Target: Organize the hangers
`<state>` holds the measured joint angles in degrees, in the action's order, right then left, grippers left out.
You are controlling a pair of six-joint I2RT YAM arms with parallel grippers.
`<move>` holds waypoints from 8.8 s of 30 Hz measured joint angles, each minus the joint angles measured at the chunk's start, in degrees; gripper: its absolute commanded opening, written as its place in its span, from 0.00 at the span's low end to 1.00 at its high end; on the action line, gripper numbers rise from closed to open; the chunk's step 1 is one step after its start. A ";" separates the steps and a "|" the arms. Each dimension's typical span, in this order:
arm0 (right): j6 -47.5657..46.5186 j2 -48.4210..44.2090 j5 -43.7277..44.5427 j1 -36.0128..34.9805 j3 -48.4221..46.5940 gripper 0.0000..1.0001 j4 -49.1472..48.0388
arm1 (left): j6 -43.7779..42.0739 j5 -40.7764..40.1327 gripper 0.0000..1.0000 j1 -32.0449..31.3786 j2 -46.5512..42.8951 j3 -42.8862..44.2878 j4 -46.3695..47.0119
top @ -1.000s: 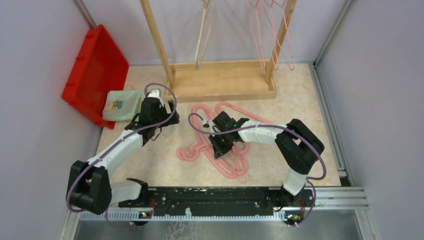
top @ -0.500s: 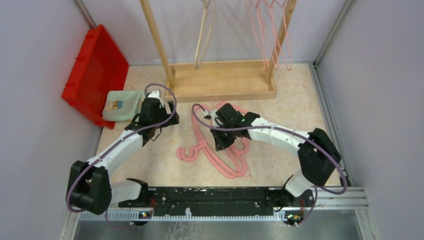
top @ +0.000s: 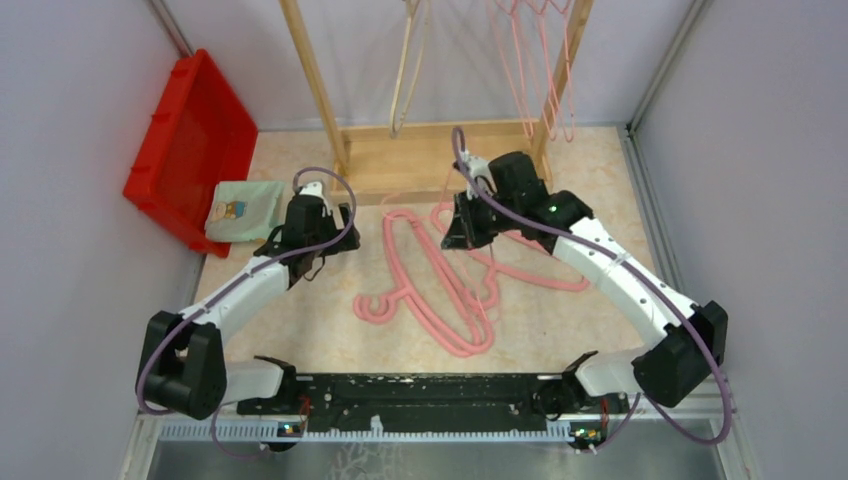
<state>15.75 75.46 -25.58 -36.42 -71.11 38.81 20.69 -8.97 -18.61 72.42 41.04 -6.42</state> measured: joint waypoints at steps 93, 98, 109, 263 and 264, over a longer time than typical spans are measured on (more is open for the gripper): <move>37.81 28.15 -3.52 21.03 -41.62 0.60 -33.38 | -2.54 -0.15 0.98 0.39 3.13 1.46 0.44; 31.54 19.50 -0.28 21.11 -37.75 0.61 -28.48 | -2.51 0.02 0.98 0.39 3.13 1.46 0.42; 16.74 12.41 1.14 19.17 -40.81 0.10 -17.81 | -2.51 0.07 0.98 0.39 3.13 1.46 0.39; -22.47 9.03 26.67 -1.55 -20.65 0.49 -9.20 | -1.44 4.07 0.99 2.38 5.05 0.48 5.51; -22.10 7.58 26.16 -2.25 -17.94 0.50 -8.33 | -1.44 4.09 0.99 2.38 5.05 0.48 5.49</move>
<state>-6.35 83.05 0.58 -38.68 -89.06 30.48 19.25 -4.89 -16.23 77.47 41.52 -0.93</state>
